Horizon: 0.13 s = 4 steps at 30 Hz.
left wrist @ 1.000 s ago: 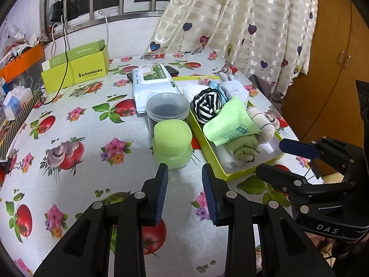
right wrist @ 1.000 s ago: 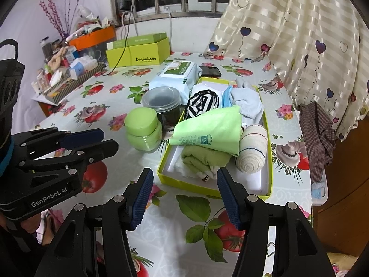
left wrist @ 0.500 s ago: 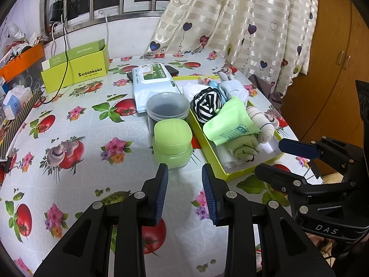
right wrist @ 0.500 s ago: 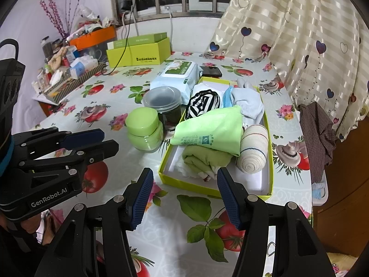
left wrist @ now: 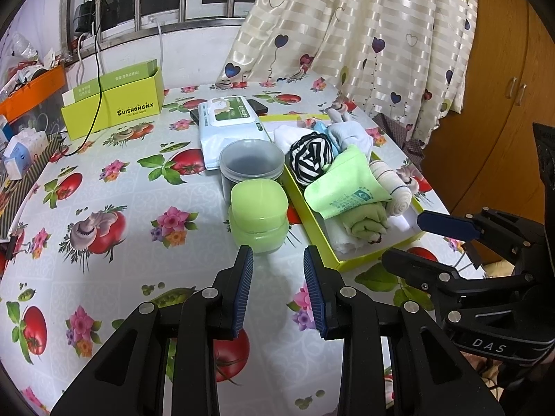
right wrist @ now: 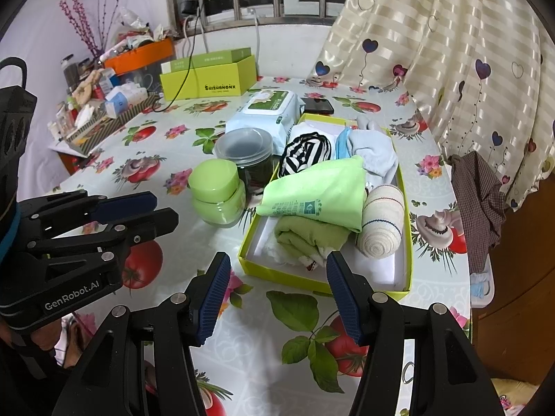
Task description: Organize soft objects
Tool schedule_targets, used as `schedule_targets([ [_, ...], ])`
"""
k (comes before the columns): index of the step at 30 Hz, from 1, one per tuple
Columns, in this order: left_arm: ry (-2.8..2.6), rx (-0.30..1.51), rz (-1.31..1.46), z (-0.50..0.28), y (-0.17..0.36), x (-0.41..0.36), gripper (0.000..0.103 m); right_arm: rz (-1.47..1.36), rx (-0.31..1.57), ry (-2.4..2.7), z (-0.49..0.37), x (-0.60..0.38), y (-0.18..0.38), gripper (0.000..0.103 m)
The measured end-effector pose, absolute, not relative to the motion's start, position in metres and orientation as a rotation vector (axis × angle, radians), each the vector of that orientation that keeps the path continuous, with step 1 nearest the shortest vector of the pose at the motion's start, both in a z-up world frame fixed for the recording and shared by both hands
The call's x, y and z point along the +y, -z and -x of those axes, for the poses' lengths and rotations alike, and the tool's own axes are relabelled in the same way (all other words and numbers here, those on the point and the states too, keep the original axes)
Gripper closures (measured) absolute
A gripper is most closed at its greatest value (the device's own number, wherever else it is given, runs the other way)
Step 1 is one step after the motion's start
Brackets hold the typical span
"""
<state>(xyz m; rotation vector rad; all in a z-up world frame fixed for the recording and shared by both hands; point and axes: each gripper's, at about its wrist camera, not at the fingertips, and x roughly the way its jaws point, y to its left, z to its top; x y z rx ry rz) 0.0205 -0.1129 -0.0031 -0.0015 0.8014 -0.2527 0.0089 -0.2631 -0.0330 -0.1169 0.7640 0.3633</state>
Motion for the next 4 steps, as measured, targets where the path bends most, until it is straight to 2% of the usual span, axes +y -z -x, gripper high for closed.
schedule_targets([
  [4,0.26,0.796,0.0,-0.0198,0.0024,-0.1145,0.071,0.117,0.763,-0.363,-0.0095,-0.2635,0.0321,0.045],
])
